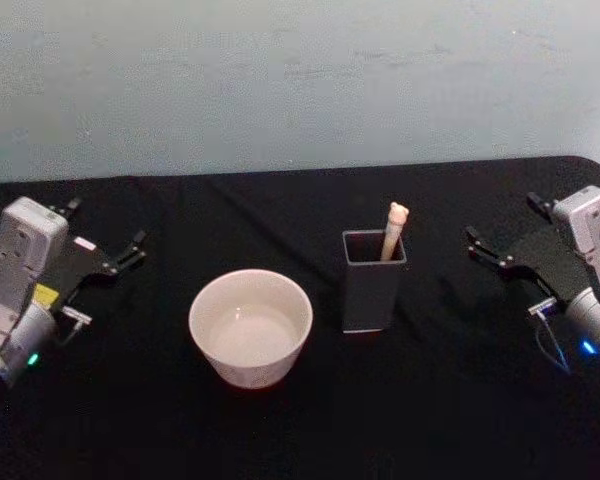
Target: Pick up the stirring spoon with one hand, stir inside the cup, then place it back in its original position.
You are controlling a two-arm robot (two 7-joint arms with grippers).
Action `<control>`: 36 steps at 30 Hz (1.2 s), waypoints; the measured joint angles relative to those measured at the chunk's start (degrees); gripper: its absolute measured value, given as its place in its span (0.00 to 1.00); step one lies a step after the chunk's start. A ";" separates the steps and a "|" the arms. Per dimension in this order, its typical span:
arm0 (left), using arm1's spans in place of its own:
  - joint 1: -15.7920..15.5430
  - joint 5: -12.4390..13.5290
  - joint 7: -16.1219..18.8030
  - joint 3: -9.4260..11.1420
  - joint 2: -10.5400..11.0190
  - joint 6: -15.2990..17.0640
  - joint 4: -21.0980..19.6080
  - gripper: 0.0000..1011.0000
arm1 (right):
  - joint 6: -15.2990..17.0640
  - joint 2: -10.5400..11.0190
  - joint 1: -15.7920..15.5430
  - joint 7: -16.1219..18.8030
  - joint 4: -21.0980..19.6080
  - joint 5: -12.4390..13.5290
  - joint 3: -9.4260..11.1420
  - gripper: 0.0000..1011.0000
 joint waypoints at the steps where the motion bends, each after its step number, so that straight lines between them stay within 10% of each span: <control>1: 0.00 0.00 0.00 0.00 0.00 0.00 0.00 0.99 | 0.00 0.00 0.00 0.00 0.00 0.00 0.00 0.99; 36: 0.00 0.00 0.00 0.00 0.00 0.00 0.00 0.99 | -0.13 -0.32 -0.63 1.41 -0.53 0.63 0.98 0.99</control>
